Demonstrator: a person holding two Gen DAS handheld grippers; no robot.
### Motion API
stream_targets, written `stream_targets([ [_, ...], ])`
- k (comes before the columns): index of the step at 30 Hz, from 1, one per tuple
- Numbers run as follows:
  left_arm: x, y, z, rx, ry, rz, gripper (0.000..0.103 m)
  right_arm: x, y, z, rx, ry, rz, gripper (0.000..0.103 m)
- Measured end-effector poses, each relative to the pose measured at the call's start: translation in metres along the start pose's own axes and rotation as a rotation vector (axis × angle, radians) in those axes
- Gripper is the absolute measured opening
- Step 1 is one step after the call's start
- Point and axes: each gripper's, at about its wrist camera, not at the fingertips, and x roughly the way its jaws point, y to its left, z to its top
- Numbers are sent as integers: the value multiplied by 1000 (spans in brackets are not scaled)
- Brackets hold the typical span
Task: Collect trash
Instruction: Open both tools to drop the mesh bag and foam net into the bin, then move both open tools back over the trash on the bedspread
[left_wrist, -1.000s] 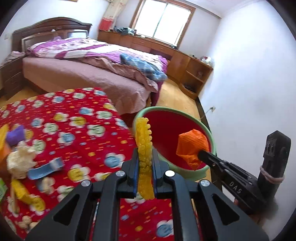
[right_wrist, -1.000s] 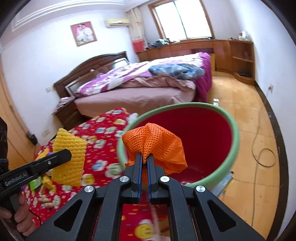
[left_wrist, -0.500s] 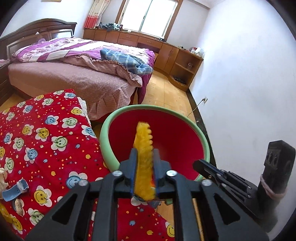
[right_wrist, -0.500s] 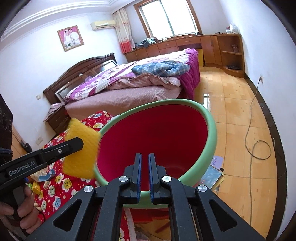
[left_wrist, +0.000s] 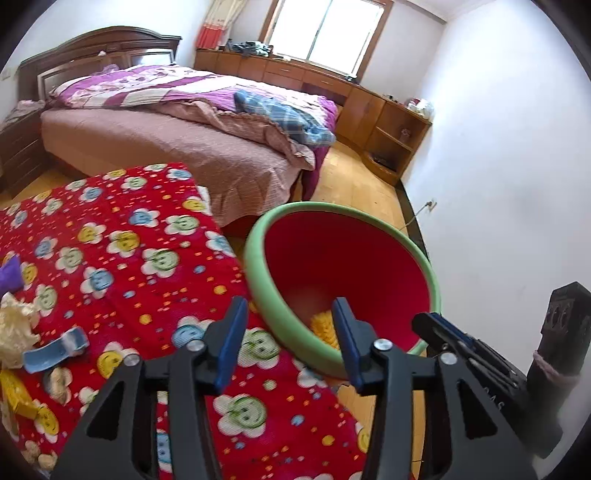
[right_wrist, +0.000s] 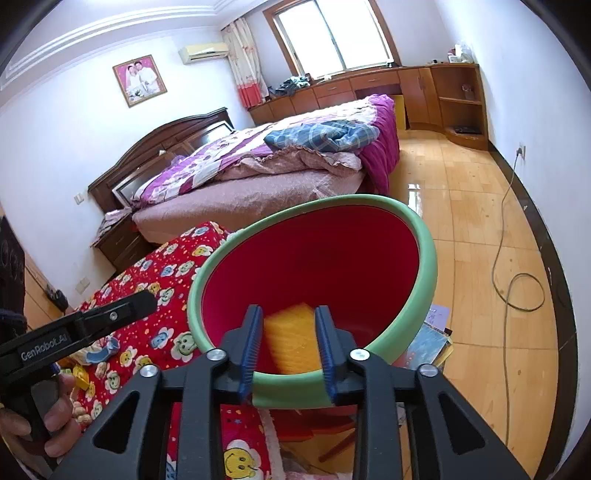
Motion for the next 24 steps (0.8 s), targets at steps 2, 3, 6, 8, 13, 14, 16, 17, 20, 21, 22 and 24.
stream_targets([
  [2,-6,5,-1,-12,-5,7,52,-2,2,0,4,1,2,31],
  [3,-10,8,-2,-18,-8,12,52,-3,4,-1,5,0,4,31],
  [6,-22,17,-6,-32,-21,29,53,-7,10,-1,-6,-3,10,32],
  [8,-29,24,-8,-42,-28,41,54,-9,15,-2,-17,-3,16,38],
  [13,-50,42,-15,-63,-49,94,58,-13,29,-4,-24,3,42,49],
  [14,-55,46,-17,-68,-54,111,58,-13,32,-5,-24,7,49,53],
  [16,-62,54,-20,-78,-59,133,60,-12,38,-8,-26,18,64,58],
  [17,-66,58,-21,-84,-62,146,62,-12,42,-9,-29,24,72,60],
  [20,-78,72,-27,-109,-72,189,66,-11,52,-13,-45,39,86,66],
  [21,-82,78,-29,-118,-75,206,67,-11,57,-15,-51,43,91,67],
  [22,-86,83,-31,-126,-76,223,67,-11,61,-16,-57,47,97,67],
  [24,-93,92,-35,-140,-83,255,71,-10,69,-18,-69,56,108,68],
])
